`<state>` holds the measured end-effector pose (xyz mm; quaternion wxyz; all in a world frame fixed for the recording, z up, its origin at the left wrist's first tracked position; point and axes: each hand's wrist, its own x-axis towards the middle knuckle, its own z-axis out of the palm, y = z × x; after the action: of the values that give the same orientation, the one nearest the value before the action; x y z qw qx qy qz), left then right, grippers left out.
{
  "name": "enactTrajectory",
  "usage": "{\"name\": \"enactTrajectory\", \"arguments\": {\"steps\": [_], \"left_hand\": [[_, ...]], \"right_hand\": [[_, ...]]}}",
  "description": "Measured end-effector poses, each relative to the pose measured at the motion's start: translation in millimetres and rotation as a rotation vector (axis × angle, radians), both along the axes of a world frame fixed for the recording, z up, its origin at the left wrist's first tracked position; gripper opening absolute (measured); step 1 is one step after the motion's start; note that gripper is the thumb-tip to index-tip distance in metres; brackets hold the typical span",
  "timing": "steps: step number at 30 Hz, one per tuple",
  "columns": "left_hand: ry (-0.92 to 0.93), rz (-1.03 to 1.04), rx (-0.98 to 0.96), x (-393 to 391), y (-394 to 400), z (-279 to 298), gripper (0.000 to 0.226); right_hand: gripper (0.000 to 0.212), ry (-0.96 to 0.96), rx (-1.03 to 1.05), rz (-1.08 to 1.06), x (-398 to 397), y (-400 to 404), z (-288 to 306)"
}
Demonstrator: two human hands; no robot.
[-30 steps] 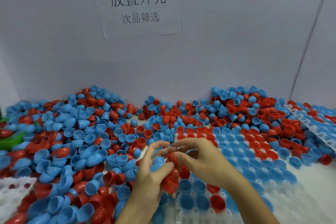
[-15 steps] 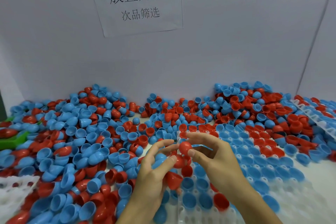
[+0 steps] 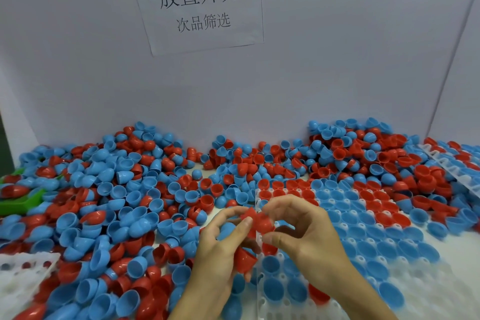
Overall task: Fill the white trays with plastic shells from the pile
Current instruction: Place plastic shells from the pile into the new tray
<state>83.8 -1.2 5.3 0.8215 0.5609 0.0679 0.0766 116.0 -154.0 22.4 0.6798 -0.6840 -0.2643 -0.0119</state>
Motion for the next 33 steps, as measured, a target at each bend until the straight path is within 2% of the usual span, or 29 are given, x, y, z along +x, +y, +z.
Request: {"name": "enactTrajectory", "arguments": {"steps": [4,8,13,15,19,26,30,33], "left_hand": [[0.015,-0.014,-0.010,0,1,1,0.019],[0.067,-0.051,-0.086,1,3,1,0.031],[0.098,-0.135,-0.023,1,2,-3,0.033],[0.100,-0.163,0.008,1,1,-4,0.037],[0.109,-0.180,0.025,2,3,-6,0.040],[0.085,-0.282,0.021,2,4,-7,0.068],[0.099,-0.280,0.006,2,3,-6,0.052],[0.107,-0.271,-0.005,0,2,-4,0.041]], "right_hand": [[0.045,-0.012,0.014,0.101,-3,-3,4],[0.046,-0.142,-0.063,-0.129,0,-8,3],[0.051,-0.280,-0.207,-0.133,-4,0,1],[0.047,-0.315,-0.245,-0.150,-4,3,0],[0.042,-0.311,-0.265,-0.211,-4,6,-2],[0.044,-0.321,-0.307,-0.245,-3,7,-5],[0.035,-0.328,-0.296,-0.309,0,8,-9],[0.050,-0.330,-0.286,-0.324,-2,8,-5]]}}
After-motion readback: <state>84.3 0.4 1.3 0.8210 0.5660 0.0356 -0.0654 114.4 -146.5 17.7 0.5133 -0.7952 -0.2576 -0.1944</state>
